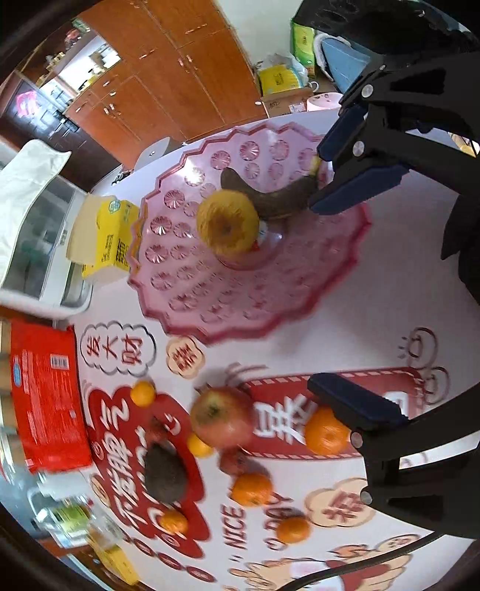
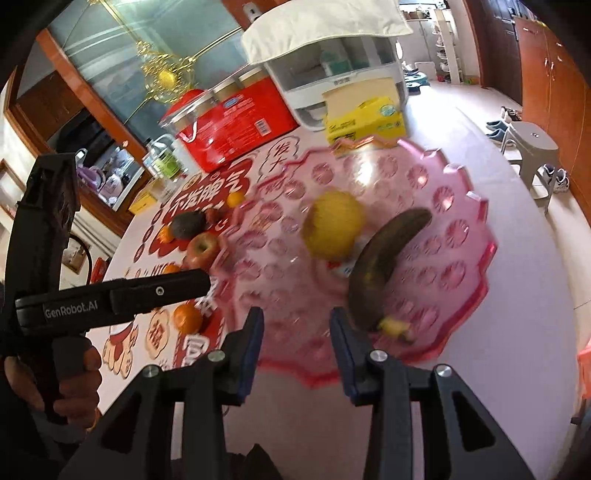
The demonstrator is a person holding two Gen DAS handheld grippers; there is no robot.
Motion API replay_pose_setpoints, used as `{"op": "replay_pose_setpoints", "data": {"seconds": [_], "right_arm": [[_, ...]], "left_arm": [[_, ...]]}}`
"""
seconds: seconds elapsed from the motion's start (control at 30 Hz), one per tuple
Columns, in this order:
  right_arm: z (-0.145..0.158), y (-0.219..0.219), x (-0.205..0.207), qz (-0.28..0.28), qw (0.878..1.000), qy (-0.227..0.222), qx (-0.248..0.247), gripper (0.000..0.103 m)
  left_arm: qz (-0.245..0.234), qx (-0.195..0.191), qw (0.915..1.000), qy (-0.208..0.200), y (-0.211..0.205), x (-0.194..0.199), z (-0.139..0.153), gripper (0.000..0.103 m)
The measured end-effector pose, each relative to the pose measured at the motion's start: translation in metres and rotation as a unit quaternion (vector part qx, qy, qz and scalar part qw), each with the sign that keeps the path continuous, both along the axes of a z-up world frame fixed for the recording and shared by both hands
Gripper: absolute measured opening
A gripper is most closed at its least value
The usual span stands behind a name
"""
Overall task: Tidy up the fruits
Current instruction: 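Lower the pear and banana into the bowl and open both tools, then grasp a mandarin with the left tool while the right tool grasps an orange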
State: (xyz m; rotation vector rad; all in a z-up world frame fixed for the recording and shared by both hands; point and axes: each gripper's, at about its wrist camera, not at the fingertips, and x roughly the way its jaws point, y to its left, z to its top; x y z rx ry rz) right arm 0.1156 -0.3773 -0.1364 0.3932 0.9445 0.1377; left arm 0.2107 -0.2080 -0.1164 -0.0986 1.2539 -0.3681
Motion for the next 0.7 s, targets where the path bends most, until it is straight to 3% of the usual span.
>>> {"op": "replay_pose_setpoints", "data": {"seconds": [0.33,0.7], "right_arm": [[-0.001,0.060,-0.025,0.057,0.998,0.018,-0.011,0.043],[-0.011,0.123,-0.024,0.090,0.995,0.040,-0.011,0.043]], "left_arm": [[0.049,-0.008,0.9988,0.004,0.064,-0.039,0.004,0.086],[0.088,-0.005,0.9961,0.008,0.146,-0.060,0.004,0.086]]}}
